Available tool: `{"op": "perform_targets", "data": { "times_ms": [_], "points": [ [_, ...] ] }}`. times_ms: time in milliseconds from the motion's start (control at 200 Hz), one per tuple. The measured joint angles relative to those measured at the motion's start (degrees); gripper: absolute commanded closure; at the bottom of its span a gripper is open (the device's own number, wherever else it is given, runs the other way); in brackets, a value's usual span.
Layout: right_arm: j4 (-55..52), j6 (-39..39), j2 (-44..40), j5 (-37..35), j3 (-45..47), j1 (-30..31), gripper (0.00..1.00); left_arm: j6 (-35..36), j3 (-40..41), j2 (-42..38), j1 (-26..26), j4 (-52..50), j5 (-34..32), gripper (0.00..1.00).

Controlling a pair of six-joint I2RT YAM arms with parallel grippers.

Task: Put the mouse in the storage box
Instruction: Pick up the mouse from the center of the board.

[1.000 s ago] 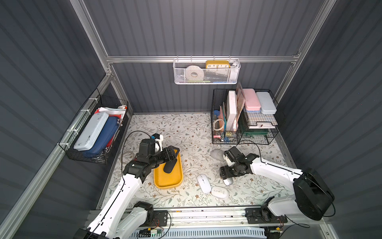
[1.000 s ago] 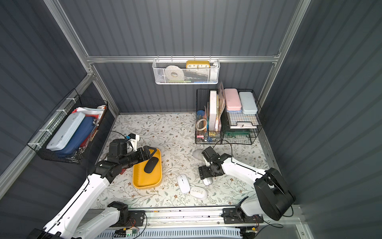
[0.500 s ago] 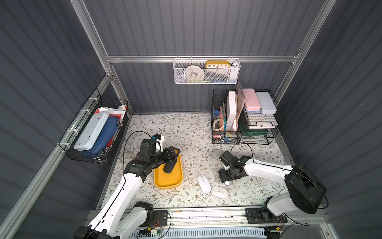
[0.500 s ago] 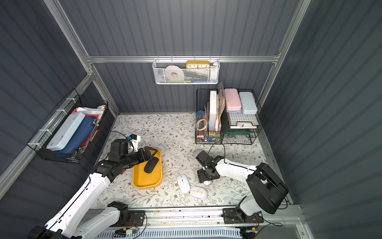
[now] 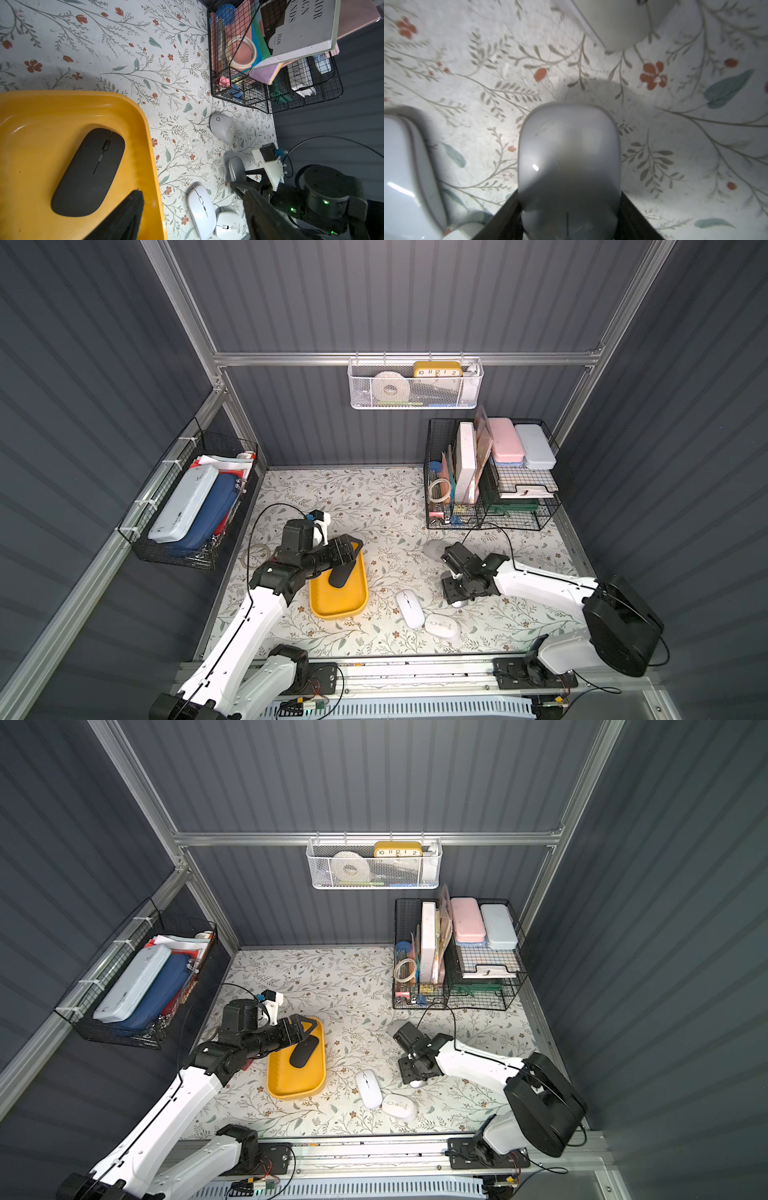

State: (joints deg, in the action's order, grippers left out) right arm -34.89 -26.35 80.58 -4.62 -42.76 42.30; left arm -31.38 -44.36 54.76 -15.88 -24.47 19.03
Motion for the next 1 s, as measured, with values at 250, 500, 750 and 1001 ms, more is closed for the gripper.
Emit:
{"op": "perform_targets", "data": {
  "times_ms": [250,500,750,1001],
  "points": [
    [4.3,6.9,-9.6,2.9,0.0,0.0,0.50,0.0,0.0,0.2,0.0,1.3,6.2,0.19],
    [8.1,14.4,-16.0,7.3,-1.6,0.2,0.50,0.1,0.0,1.4,0.0,2.8,13.5,0.19],
    [13.3,22.3,-18.2,10.5,-2.1,3.4,0.51,0.7,0.0,3.7,0.0,4.3,19.8,0.20],
    [15.2,31.3,-18.2,12.8,-3.1,6.4,0.52,1.0,0.0,1.6,0.0,7.4,29.0,0.21]
  ]
}}
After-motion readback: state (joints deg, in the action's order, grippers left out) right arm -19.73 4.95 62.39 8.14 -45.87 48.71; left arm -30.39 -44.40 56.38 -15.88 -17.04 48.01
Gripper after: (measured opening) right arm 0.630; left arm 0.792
